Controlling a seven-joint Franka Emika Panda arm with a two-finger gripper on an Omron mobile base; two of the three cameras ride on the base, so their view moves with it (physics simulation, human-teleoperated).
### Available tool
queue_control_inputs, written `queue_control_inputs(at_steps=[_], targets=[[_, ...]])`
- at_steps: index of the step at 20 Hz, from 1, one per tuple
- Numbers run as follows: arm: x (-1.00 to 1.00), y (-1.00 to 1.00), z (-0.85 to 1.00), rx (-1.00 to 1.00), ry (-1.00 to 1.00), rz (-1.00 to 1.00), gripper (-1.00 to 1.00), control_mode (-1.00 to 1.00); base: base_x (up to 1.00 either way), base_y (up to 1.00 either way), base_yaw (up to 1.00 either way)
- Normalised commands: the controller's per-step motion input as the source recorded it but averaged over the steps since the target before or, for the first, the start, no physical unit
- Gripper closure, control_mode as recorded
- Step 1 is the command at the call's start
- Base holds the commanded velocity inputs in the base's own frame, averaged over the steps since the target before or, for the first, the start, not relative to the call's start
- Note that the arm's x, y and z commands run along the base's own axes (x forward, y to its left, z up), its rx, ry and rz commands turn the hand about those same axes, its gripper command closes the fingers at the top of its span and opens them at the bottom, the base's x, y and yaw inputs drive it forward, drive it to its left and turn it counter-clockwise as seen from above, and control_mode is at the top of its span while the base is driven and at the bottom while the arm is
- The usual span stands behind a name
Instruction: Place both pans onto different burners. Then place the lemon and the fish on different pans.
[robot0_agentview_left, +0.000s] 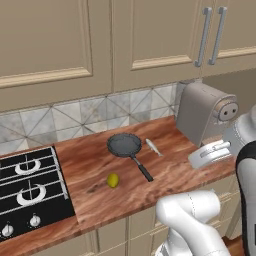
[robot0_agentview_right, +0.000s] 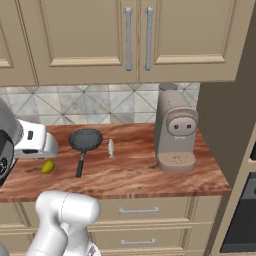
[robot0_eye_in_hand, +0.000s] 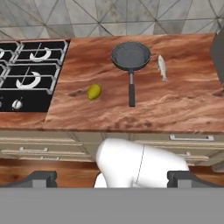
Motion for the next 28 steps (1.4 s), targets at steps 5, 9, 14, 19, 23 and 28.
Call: queue_control_inputs(at_steps=[5, 9, 14, 19, 23, 28], targets=[[0.16, -0.01, -0.19, 0.00, 0.00, -0.02, -1.00, -1.00, 0.00, 0.00, 0.00], [0.21, 0.00, -0.27, 0.00, 0.00, -0.01, -1.00, -1.00, 0.00, 0.00, 0.00], [0.25, 0.00, -0.07, 0.00, 0.00, 0.00, -1.00, -1.00, 0.00, 0.00, 0.00], [0.19, 0.00, -0.10, -0.01, -0.01, 0.00, -1.00, -1.00, 0.00, 0.00, 0.00], [0.12, 0.00, -0.23, -0.07, 0.00, 0.00, -1.00, -1.00, 0.00, 0.00, 0.00], [0.11, 0.00, -0.28, -0.06, -0.01, 0.00, -1.00, -1.00, 0.00, 0.00, 0.00]])
